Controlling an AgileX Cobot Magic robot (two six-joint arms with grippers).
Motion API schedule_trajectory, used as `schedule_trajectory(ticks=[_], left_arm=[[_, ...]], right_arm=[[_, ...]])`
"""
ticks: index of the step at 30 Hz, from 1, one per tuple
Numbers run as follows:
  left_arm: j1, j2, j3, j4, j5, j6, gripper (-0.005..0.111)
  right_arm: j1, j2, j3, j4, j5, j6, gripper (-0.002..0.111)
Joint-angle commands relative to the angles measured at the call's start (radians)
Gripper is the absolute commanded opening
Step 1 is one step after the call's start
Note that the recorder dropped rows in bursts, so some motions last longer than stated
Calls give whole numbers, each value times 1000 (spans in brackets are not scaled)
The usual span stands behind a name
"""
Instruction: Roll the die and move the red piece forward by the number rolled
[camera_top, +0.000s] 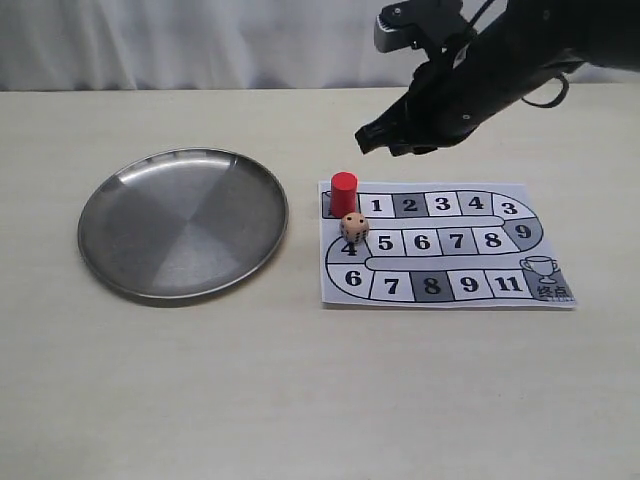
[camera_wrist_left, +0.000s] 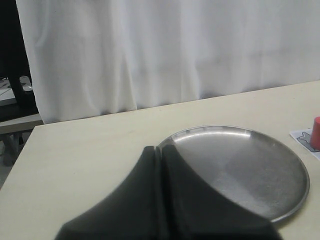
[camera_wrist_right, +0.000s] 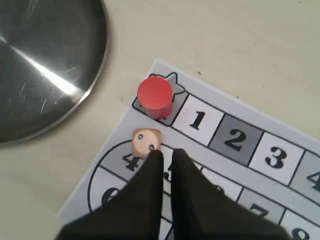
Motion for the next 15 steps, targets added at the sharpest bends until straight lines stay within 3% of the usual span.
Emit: schedule_trajectory(ticks=[1, 9, 15], left_arm=[[-8, -3, 2, 0, -9, -1, 0], [-8, -3, 2, 0, -9, -1, 0], [-8, -3, 2, 0, -9, -1, 0]], right_arm=[[-1, 81, -2, 20, 123, -10, 5], [-1, 248, -2, 151, 169, -286, 5], [-1, 268, -2, 151, 160, -309, 5]])
